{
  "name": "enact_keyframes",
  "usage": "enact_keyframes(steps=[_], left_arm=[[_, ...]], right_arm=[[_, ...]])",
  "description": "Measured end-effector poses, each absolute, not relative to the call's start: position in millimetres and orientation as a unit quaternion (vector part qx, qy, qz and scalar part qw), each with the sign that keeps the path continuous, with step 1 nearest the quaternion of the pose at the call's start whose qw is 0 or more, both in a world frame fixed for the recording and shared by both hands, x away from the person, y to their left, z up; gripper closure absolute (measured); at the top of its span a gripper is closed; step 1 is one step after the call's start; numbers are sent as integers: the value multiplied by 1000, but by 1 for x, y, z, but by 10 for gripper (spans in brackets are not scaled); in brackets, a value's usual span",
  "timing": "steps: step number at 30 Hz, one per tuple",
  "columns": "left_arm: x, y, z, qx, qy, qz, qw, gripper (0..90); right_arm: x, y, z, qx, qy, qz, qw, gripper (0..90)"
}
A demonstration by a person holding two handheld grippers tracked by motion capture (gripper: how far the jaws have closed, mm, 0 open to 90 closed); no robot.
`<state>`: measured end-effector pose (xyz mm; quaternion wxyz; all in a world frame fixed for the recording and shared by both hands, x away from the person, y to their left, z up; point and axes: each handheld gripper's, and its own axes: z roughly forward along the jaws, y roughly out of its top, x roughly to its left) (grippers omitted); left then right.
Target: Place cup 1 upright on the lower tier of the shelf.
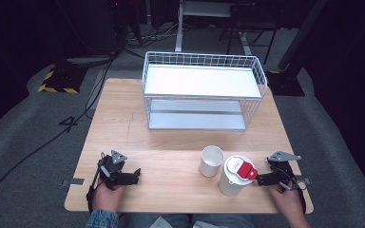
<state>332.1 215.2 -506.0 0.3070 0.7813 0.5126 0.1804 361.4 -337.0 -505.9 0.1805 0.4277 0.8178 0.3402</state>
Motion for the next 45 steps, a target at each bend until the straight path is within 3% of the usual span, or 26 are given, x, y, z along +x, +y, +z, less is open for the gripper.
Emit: enact_keyframes(steps=[8, 13, 25, 45], left_arm=[[331, 217, -505, 780, 512, 181, 311, 32], [331, 222, -500, 770, 521, 155, 334, 51], [317, 209, -475, 780, 474, 174, 371, 39], [310, 164, -448, 794, 395, 138, 441, 49]], right_arm=[[360, -335, -506, 439, 811, 338, 186, 3], [360, -335, -506, 439, 811, 338, 186, 3], [360, -334, -506, 440, 812, 337, 186, 3], [361, -334, -506, 439, 812, 337, 186, 3]])
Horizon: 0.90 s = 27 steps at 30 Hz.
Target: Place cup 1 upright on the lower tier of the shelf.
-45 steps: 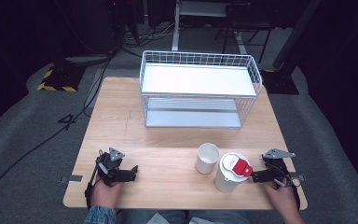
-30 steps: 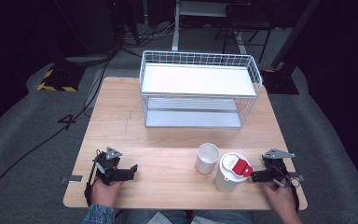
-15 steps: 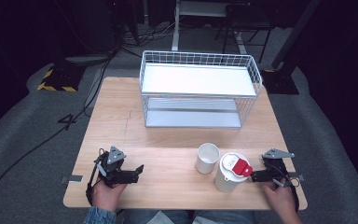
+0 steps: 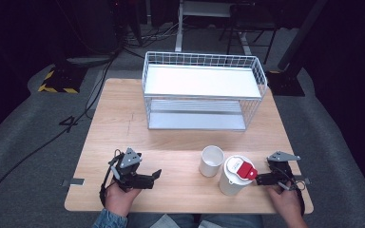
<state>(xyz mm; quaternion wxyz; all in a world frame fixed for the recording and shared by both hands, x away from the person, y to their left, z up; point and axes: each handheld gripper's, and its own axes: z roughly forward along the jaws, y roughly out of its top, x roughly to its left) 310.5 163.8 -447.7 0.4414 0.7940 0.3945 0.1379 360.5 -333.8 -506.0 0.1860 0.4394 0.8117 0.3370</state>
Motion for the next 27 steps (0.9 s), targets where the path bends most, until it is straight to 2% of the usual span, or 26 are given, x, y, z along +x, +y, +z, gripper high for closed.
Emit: enact_keyframes(steps=[10, 21, 27], left_arm=[[317, 133, -441, 804, 354, 122, 461, 29], [325, 117, -439, 808, 332, 115, 474, 30], [329, 107, -442, 800, 308, 99, 505, 29]], right_arm=[[361, -334, -506, 440, 812, 337, 186, 3], [361, -334, -506, 440, 811, 337, 186, 3], [361, -334, -506, 439, 812, 337, 186, 3]])
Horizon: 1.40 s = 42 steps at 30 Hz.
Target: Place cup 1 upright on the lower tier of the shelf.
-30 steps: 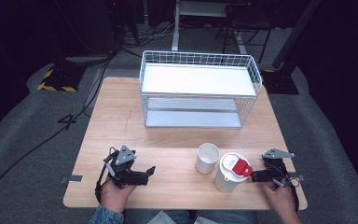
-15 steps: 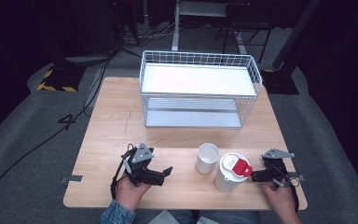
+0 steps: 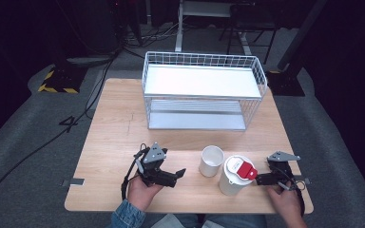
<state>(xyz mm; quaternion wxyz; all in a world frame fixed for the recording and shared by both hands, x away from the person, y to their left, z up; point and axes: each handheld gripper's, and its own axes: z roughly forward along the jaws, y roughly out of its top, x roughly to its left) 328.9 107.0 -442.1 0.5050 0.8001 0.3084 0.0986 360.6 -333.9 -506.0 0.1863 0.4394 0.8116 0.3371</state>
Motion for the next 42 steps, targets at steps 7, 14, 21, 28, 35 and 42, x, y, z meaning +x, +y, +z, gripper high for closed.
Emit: enact_keyframes(steps=[7, 14, 21, 28, 35, 42], left_arm=[[337, 99, -453, 792, 285, 94, 531, 29], [344, 86, -457, 783, 277, 87, 550, 29], [352, 64, -465, 780, 253, 60, 569, 23], [358, 48, -473, 790, 254, 62, 555, 4], [363, 32, -482, 803, 241, 55, 542, 1], [369, 20, -490, 809, 245, 54, 531, 2]], right_arm=[[361, -334, -506, 440, 812, 337, 186, 3], [361, -334, -506, 440, 812, 337, 186, 3], [361, -334, -506, 439, 812, 337, 186, 3], [361, -334, -506, 439, 812, 337, 186, 3], [361, -334, -506, 439, 812, 337, 186, 3], [361, -334, -506, 439, 812, 337, 186, 3]])
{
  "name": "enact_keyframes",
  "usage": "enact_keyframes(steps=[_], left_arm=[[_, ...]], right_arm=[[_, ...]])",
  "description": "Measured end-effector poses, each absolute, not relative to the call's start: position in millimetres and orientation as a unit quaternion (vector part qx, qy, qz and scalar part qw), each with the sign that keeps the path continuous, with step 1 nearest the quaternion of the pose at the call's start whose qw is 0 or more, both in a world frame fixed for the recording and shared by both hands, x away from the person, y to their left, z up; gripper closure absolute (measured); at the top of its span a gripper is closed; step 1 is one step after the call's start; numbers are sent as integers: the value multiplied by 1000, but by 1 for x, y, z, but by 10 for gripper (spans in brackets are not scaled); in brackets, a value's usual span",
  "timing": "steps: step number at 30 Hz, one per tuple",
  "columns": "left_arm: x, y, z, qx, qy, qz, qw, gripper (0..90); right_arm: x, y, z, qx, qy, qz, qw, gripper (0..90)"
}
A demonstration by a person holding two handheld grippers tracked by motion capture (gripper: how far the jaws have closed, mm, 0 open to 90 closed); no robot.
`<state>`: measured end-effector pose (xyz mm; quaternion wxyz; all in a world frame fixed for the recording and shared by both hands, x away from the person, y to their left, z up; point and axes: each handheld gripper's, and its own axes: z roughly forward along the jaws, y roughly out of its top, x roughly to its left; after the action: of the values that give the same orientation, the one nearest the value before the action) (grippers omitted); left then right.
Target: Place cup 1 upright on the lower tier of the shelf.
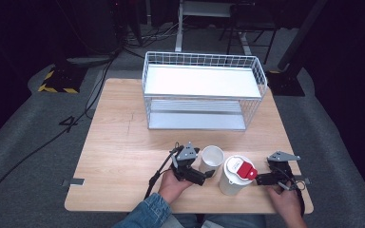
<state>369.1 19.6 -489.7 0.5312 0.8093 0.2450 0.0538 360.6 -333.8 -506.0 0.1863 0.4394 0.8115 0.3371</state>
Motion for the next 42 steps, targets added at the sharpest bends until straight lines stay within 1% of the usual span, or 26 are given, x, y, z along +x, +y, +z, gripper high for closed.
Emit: enact_keyframes(steps=[7, 10, 13, 20, 22, 24, 25, 27, 42], left_arm=[[372, 11, -495, 817, 245, 54, 519, 11], [374, 9, -498, 823, 249, 55, 508, 44], [375, 7, -498, 823, 249, 55, 508, 45], [374, -1, -498, 824, 243, 68, 508, 89], [374, -2, -498, 826, 238, 70, 507, 109], [373, -2, -498, 829, 229, 74, 506, 150], [372, -3, -498, 830, 225, 76, 505, 154], [371, -4, -498, 833, 218, 83, 502, 203], [369, -4, -498, 835, 217, 92, 497, 220]], right_arm=[[361, -334, -506, 440, 812, 337, 186, 3], [361, -334, -506, 439, 812, 337, 186, 3], [361, -334, -506, 440, 811, 337, 186, 3], [361, -334, -506, 440, 811, 337, 186, 3], [361, -334, -506, 440, 811, 337, 186, 3], [361, -334, -506, 439, 812, 337, 186, 3], [361, -334, -506, 439, 812, 337, 186, 3], [361, -334, -506, 440, 811, 337, 186, 3], [361, -334, -506, 440, 811, 337, 186, 3]])
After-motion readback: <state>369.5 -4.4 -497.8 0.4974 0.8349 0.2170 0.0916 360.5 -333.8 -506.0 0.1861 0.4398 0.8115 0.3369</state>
